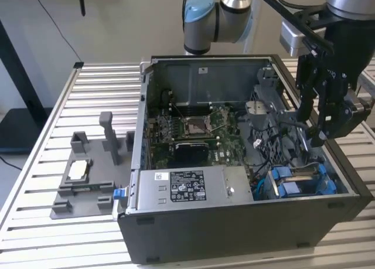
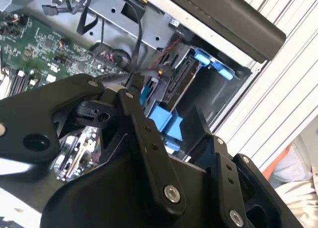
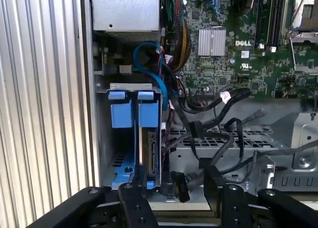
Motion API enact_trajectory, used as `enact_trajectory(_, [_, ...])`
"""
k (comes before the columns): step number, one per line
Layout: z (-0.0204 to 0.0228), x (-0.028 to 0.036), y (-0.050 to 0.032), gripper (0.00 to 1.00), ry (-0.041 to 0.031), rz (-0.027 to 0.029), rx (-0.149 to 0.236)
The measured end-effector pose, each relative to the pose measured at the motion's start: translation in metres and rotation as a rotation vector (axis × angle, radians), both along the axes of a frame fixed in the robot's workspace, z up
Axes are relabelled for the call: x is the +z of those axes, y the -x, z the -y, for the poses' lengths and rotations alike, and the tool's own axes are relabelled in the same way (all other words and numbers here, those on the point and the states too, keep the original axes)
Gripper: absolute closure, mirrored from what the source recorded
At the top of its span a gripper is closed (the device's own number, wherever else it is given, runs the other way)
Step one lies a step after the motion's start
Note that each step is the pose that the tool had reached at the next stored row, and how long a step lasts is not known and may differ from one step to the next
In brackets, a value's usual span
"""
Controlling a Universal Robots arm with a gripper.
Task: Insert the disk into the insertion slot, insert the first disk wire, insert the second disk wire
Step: 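Insert the first disk wire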
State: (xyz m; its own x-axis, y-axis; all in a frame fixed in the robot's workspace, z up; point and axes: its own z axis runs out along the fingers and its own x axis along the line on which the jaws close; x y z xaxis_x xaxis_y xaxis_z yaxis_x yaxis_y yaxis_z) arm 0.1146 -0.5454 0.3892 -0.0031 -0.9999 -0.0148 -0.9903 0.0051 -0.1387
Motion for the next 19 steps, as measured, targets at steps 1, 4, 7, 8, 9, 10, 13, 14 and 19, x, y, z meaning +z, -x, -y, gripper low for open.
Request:
enact_trajectory(1, [0.0000, -0.0006, 0.0000, 0.42, 0.0028, 0.0008, 0.001])
enact_trajectory(4, [0.0000, -0.0013, 0.0001, 0.42, 0.0065, 0.0009, 0.002])
enact_trajectory(7, [0.0000, -0.0013, 0.0001, 0.42, 0.0067, 0.0009, 0.002])
enact_trajectory(8, [0.0000, -0.0014, 0.0001, 0.42, 0.0067, 0.0012, 0.002])
enact_trajectory(9, [-0.0001, -0.0015, 0.0001, 0.42, 0.0066, 0.0022, 0.002])
enact_trajectory(10, [-0.0001, -0.0018, 0.0002, 0.42, 0.0065, 0.0065, 0.002])
enact_trajectory(13, [-0.0001, -0.0018, 0.0001, 0.42, 0.0068, 0.0103, 0.002])
enact_trajectory(14, [-0.0001, -0.0019, 0.0000, 0.42, 0.0068, 0.0110, 0.002])
enact_trajectory(19, [-0.0009, -0.0025, 0.0001, 0.56, 0.0069, 0.0187, 0.002])
